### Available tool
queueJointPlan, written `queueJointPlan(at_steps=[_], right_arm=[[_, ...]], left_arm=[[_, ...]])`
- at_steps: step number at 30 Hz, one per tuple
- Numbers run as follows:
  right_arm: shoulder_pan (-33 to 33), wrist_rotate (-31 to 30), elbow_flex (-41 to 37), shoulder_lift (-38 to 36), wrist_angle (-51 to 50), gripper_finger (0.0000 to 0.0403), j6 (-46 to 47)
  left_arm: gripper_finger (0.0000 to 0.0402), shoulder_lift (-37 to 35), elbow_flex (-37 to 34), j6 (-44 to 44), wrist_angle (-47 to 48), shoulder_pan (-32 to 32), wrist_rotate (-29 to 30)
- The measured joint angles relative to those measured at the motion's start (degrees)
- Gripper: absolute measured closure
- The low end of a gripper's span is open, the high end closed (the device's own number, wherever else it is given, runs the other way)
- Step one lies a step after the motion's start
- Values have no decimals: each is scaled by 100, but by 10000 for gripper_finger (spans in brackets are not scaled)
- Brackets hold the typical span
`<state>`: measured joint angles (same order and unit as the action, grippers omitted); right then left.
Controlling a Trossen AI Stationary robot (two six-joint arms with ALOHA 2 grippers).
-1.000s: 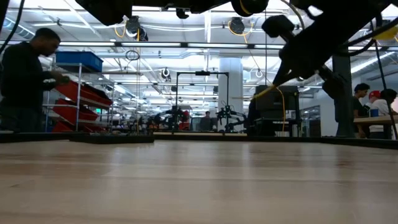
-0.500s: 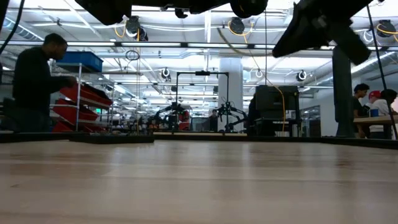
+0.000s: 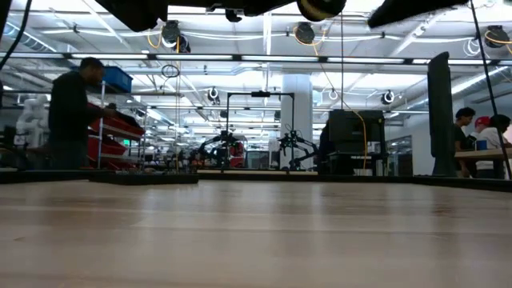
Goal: Coil cords
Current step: Coil the yellow wire onto the spool
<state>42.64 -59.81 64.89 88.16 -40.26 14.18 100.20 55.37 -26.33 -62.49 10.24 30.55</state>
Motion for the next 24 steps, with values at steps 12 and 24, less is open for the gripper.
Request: queueJointPlan(at_steps=[12,24], right_arm=[[-76,-660,484,-253,310,403,-510],[-357,-625,480,-253,315,402,-1044]], left_arm=[[400,-9,0,55,-638,162,-153],[400,-11,2,719,-984,264,-626]])
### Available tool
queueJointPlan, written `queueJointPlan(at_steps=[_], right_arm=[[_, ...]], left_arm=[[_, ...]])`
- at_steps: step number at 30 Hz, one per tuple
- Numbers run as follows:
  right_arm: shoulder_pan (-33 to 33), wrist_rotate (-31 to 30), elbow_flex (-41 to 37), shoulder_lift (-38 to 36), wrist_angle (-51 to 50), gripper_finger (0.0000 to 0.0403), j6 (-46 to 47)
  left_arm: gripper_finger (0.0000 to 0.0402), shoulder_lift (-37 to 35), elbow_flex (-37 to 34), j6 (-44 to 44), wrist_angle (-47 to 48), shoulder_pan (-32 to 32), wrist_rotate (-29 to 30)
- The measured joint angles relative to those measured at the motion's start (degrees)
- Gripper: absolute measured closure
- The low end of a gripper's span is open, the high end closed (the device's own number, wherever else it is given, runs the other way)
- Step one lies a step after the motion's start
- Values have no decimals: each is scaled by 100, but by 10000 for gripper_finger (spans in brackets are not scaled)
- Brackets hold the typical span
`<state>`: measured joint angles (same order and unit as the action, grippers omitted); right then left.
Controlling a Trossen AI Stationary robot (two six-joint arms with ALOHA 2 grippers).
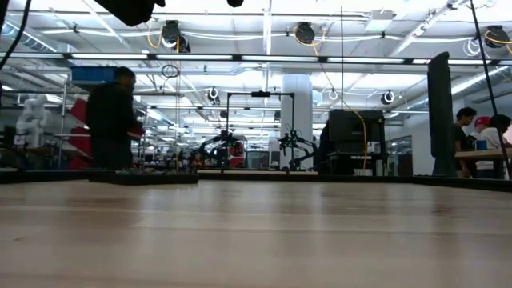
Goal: Coil cords
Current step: Coil the yellow wire onto the spool
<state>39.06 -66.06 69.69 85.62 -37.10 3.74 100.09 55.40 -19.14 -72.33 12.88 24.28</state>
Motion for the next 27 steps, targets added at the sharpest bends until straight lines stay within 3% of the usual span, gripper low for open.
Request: queueJointPlan(at_steps=[7,17,27], right_arm=[[-156,16,-4,54,63,402,-221],[-231,19,-11,50,1267,402,-1141],[-233,-182,-11,50,1970,402,-1456]], left_arm=[[400,0,0,523,-75,0,-270],[400,0,0,488,-62,-13,-497],[400,2,4,488,20,-12,-513]])
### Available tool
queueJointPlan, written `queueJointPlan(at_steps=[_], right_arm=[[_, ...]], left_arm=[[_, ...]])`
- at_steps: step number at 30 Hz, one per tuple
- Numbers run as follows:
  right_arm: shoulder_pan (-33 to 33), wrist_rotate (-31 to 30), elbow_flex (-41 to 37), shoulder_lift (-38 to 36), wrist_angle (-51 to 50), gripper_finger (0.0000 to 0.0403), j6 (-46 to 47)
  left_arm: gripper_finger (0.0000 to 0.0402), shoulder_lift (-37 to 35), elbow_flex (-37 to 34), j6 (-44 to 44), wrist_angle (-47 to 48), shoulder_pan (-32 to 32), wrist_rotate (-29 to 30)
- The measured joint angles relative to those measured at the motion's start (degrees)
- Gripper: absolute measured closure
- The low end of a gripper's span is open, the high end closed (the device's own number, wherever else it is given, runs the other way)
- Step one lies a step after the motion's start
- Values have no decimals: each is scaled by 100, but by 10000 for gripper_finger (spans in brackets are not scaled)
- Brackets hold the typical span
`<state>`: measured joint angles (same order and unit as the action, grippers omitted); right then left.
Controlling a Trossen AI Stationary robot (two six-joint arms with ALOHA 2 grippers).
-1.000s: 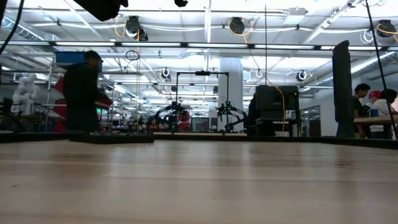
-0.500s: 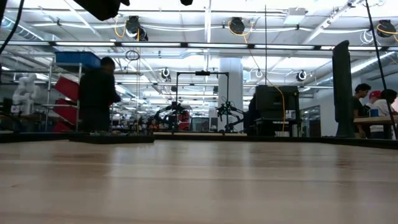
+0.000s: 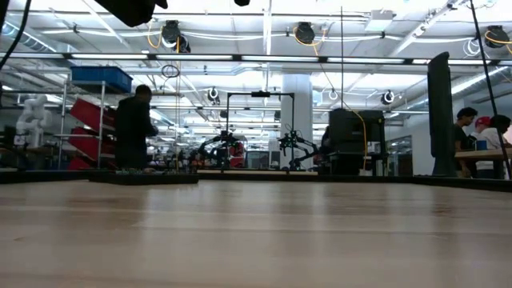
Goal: Coil cords
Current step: Coil the yellow wire onto the spool
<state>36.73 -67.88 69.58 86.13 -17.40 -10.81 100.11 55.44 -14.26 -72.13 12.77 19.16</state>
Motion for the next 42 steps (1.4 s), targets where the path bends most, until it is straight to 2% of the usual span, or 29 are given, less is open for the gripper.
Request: queueJointPlan(at_steps=[20,26,33,39,42], right_arm=[[-122,56,8,107,1301,403,-354],[-153,87,8,177,1546,403,-371],[-166,106,8,177,2359,403,-946],[-301,324,8,177,2406,403,-912],[-345,485,8,175,2101,403,-723]], left_arm=[[400,1,2,-13,200,-5,70],[400,1,2,-223,292,-14,335],[400,1,2,-260,367,-15,361],[400,1,2,-260,351,-15,365],[400,3,2,-262,290,-15,367]])
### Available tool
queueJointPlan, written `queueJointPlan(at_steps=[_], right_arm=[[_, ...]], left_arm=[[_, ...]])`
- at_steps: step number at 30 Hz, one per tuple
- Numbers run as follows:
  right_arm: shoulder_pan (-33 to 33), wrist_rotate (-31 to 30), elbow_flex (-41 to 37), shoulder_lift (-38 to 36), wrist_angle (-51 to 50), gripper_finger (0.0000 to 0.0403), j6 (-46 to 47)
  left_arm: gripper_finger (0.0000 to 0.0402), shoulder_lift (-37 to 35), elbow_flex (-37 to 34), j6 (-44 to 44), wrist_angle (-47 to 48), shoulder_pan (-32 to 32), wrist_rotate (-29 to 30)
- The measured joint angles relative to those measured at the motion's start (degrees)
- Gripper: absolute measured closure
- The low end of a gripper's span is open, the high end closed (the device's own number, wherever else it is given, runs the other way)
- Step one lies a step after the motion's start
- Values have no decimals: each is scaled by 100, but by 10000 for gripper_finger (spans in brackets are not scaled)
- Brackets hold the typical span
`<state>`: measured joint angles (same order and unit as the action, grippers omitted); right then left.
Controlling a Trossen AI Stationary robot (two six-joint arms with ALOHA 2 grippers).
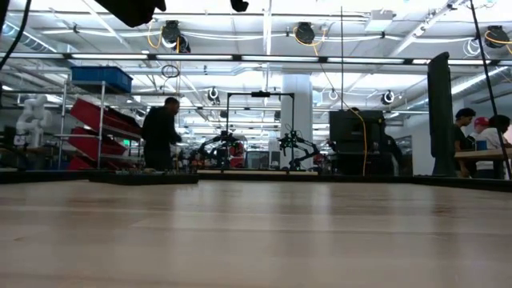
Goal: Coil cords
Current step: Coil the yellow wire onto the spool
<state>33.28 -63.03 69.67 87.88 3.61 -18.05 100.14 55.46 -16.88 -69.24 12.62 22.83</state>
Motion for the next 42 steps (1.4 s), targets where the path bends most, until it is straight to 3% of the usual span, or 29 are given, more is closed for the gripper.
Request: queueJointPlan(at_steps=[17,22,32,42], right_arm=[[-239,-7,-169,0,-930,403,517],[-244,-136,-208,0,-580,403,260],[-16,-337,-210,0,1483,403,-1431],[-55,-304,-210,0,1940,403,-1868]], left_arm=[[400,1,0,-147,-90,26,21],[400,2,0,-146,-68,28,17],[400,2,4,-142,95,46,-10],[400,2,4,-143,88,92,-9]])
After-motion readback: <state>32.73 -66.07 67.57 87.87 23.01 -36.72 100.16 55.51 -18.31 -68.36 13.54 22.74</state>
